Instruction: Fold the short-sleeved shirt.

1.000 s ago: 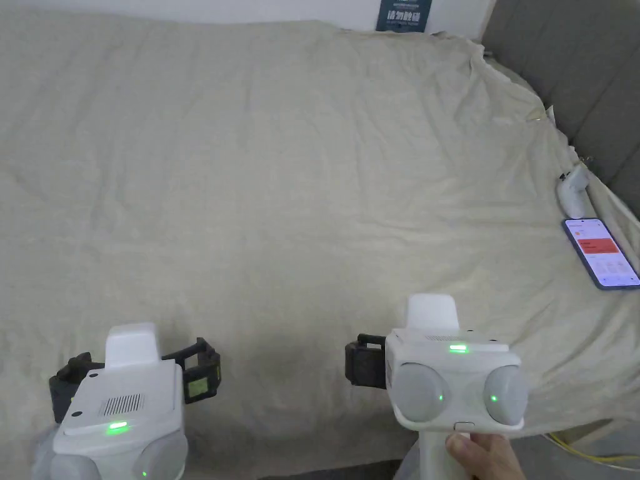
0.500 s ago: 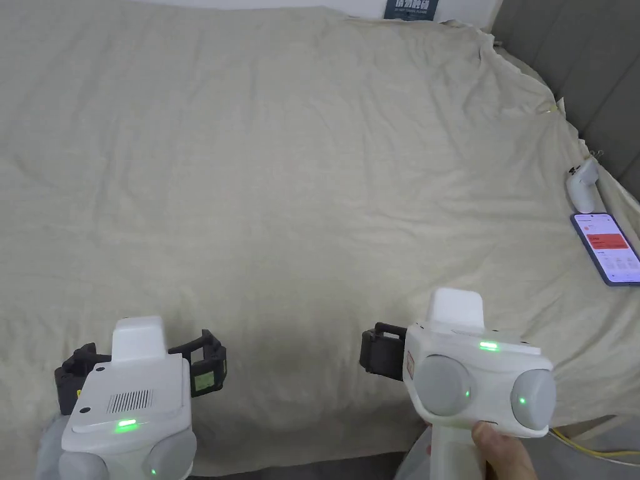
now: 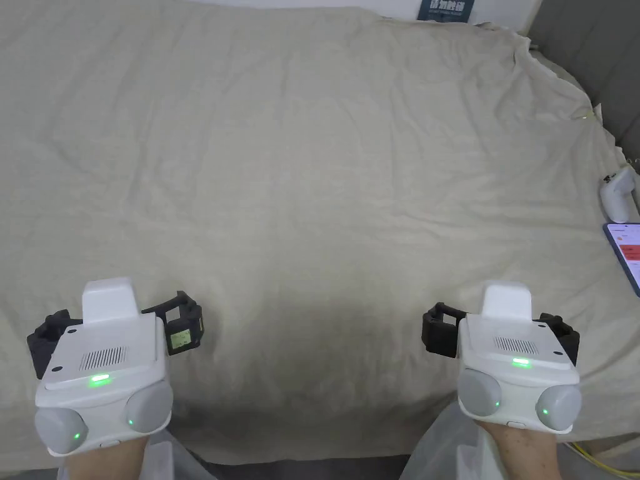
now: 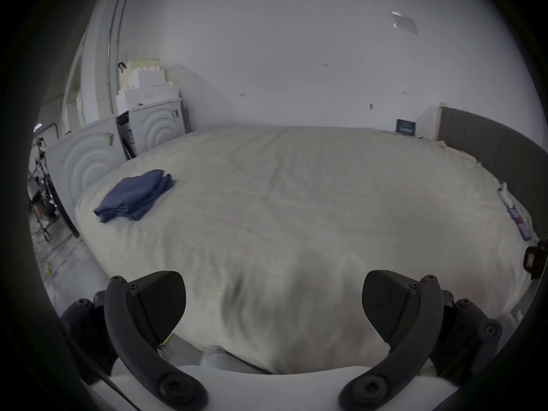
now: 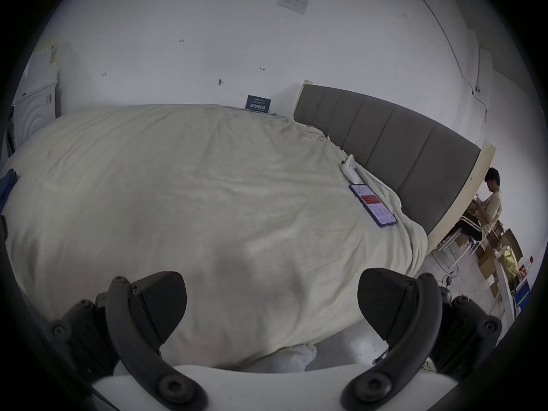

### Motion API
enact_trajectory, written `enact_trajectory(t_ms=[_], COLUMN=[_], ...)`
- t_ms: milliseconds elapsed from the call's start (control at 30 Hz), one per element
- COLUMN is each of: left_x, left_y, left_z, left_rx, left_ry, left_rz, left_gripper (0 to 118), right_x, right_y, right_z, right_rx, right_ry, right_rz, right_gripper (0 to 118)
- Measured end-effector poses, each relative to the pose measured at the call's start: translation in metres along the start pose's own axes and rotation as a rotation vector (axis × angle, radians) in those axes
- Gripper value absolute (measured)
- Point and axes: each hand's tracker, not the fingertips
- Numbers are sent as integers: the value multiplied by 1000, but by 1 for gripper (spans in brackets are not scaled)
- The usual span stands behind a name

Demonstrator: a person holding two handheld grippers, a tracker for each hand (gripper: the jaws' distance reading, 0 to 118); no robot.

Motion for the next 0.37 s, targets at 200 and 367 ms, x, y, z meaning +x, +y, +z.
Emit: enact_trajectory(t_ms=[200, 367], left_x=[-9, -3], left_y=[-9, -8], left_z=[-28, -33], left_rx=[-139, -171], left_ry=[3, 17], left_rz=[49, 30], left_gripper=[118, 118], right_x=[-10, -40], right_y=[-23, -30], right_z=[-17, 1], right_rx=[-27, 62], right_ry=[-23, 26], right_rz=[8, 217], right_gripper=[115, 116])
